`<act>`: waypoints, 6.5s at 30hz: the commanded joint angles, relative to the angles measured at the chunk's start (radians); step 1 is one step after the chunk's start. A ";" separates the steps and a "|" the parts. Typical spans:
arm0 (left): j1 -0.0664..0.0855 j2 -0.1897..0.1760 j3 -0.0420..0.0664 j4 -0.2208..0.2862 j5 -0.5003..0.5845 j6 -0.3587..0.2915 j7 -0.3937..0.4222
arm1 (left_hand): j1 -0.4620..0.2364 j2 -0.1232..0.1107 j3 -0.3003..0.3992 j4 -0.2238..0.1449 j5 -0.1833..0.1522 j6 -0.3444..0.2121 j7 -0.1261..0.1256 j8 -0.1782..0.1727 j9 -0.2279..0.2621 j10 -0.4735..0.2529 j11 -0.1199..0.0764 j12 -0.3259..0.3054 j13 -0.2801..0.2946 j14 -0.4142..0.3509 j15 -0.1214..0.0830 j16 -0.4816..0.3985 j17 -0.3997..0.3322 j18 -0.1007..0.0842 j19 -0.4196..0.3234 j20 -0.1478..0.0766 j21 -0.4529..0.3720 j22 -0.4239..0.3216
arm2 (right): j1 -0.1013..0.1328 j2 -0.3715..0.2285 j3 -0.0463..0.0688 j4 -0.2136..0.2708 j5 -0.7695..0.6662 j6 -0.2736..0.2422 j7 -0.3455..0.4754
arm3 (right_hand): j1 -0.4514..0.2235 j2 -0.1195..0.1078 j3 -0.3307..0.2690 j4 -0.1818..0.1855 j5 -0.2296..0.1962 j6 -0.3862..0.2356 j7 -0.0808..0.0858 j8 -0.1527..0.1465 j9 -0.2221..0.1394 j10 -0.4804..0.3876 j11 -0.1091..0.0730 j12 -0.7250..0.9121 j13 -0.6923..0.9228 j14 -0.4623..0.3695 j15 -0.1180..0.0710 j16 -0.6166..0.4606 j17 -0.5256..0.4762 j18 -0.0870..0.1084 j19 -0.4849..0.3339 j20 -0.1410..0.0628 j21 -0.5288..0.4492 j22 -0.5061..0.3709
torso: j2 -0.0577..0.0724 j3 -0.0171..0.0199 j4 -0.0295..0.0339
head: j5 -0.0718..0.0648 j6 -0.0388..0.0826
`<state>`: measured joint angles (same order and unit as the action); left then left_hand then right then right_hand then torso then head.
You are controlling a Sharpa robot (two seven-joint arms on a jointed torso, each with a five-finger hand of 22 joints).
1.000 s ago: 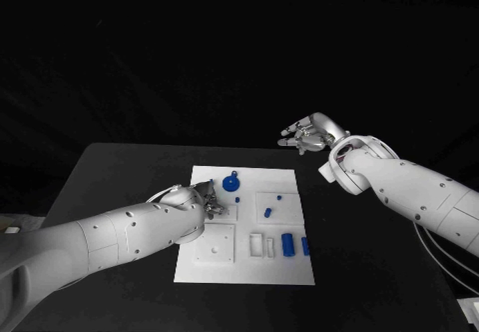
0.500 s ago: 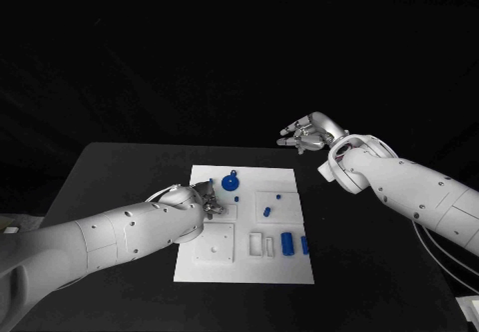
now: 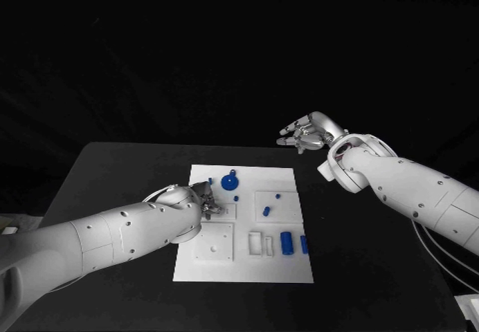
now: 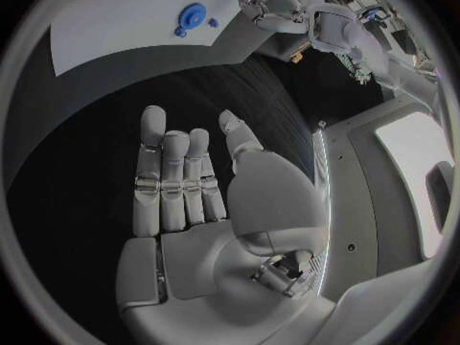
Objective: Assemble the parts on the task board
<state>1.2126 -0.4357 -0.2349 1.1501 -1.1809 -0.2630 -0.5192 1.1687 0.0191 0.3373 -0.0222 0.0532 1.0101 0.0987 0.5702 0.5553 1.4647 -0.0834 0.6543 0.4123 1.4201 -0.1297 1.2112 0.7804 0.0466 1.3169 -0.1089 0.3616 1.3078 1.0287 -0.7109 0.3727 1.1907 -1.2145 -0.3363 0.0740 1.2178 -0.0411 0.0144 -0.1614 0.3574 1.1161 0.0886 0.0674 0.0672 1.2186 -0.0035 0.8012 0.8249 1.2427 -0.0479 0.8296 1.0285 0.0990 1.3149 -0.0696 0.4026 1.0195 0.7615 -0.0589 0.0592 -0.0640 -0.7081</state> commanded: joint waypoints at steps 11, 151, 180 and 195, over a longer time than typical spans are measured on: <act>-0.003 0.000 -0.001 -0.003 0.051 0.073 -0.007 | -0.017 0.013 0.020 -0.036 0.016 0.172 -0.151 -0.030 0.074 0.048 -0.007 0.010 -0.006 0.014 0.005 -0.005 0.011 0.055 -0.006 0.049 0.017 0.017 | 0.000 0.003 0.000 -0.002 0.002 0.014 0.008 | -0.008 0.000 0.005 0.001 0.013 0.004 -0.001 -0.005 0.001 -0.001 -0.005 -0.004 -0.002 -0.005 -0.002 0.000 -0.003 -0.001 0.008 0.003 -0.011 0.006 | 0.001 0.0010 0.0000 | 0.000 -0.002; 0.010 0.066 0.026 -0.145 0.056 0.134 0.005 | -0.125 -0.181 -0.168 0.308 0.003 0.213 -0.156 -0.066 0.135 0.048 -0.008 0.008 -0.006 0.008 0.005 -0.007 0.002 0.055 -0.011 0.052 0.020 0.017 | -0.001 0.020 0.000 -0.022 0.006 0.035 0.018 | -0.015 0.005 0.002 -0.003 0.030 0.006 -0.002 -0.005 0.001 0.000 -0.005 -0.005 -0.004 -0.006 -0.002 0.001 -0.007 -0.002 0.017 0.002 -0.038 0.030 | 0.000 0.0007 0.0005 | -0.012 0.008; 0.042 -0.001 0.091 -0.064 0.126 0.137 0.009 | -0.098 -0.166 -0.169 0.286 0.006 0.178 -0.136 -0.111 0.103 0.042 0.006 -0.027 -0.012 -0.024 0.009 -0.060 -0.081 0.017 -0.023 0.014 0.006 0.013 | -0.001 0.011 0.000 -0.030 0.016 0.029 0.022 | -0.022 0.004 -0.004 0.004 0.031 -0.015 0.003 -0.005 0.000 0.002 -0.003 -0.004 -0.004 -0.006 -0.001 0.001 -0.007 -0.002 0.020 0.003 -0.045 0.036 | -0.001 0.0001 0.0014 | -0.005 0.034; 0.153 -0.037 0.109 -0.132 0.376 0.246 0.033 | -0.078 -0.008 -0.255 0.078 0.107 0.026 -0.051 -0.306 -0.257 -0.071 0.042 -0.072 0.006 -0.115 0.032 -0.084 -0.228 -0.035 -0.043 -0.007 -0.093 -0.010 | -0.001 0.010 0.000 -0.043 0.021 0.024 0.023 | -0.019 0.005 -0.008 0.009 0.031 -0.041 0.010 -0.005 0.000 0.003 0.001 -0.003 -0.004 -0.005 0.001 0.003 -0.007 0.001 0.022 0.005 -0.047 0.041 | 0.005 -0.0035 -0.0020 | 0.009 0.064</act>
<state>1.3632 -0.4801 -0.1265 1.0289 -0.8908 -0.0860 -0.5101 1.0905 0.0054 0.0804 0.0608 0.1577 1.0389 0.0475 0.2669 0.3007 1.3987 -0.0426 0.5843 0.4175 1.3111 -0.0965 1.1249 0.5524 0.0073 1.2705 -0.1196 0.2698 1.2975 1.0278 -0.7019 0.3725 1.1479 -1.1970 -0.3132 0.0849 1.2058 -0.0369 0.0095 -0.1511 0.3834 1.0810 0.0984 0.0674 0.0671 1.2184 -0.0033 0.8012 0.8221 1.2427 -0.0479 0.8297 1.0222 0.0986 1.3293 -0.0623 0.3618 1.0601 0.7635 -0.0608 0.0586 -0.0577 -0.6468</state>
